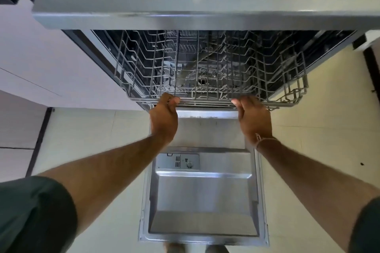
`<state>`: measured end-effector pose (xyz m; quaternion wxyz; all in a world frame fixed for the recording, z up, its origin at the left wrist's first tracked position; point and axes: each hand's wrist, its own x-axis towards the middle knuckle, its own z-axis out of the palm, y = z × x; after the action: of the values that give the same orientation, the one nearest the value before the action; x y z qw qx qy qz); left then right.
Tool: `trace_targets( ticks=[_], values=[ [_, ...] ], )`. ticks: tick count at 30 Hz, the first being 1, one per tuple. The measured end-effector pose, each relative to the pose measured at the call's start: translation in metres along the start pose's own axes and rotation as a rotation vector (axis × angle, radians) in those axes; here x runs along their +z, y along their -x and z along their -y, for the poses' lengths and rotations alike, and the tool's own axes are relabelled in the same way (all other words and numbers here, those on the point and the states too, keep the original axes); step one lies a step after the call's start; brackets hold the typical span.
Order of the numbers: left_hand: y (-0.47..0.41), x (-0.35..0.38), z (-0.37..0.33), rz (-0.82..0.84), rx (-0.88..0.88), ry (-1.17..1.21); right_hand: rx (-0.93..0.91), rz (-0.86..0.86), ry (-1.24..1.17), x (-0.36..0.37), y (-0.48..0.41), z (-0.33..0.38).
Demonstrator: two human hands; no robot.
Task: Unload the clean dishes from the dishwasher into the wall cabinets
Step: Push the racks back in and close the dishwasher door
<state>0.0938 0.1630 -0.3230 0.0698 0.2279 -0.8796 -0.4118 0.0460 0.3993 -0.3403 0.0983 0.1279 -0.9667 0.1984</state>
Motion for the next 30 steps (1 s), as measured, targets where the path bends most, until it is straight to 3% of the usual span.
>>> trace_targets(
  ticks=[7,16,26,30],
  values=[
    [-0.057,0.017,-0.031,-0.084,-0.107,0.041,0.039,-0.05,-0.007,0.008,-0.062,0.005],
    [-0.103,0.027,-0.032,-0.091,-0.037,0.018,0.028,-0.074,0.044,0.028,-0.109,-0.009],
    [-0.081,0.02,-0.035,0.089,-0.059,0.138,0.111,-0.056,-0.043,0.02,-0.093,0.007],
    [-0.059,0.018,-0.021,0.188,0.09,0.155,0.085,-0.011,-0.044,0.017,-0.062,0.014]
  ],
)
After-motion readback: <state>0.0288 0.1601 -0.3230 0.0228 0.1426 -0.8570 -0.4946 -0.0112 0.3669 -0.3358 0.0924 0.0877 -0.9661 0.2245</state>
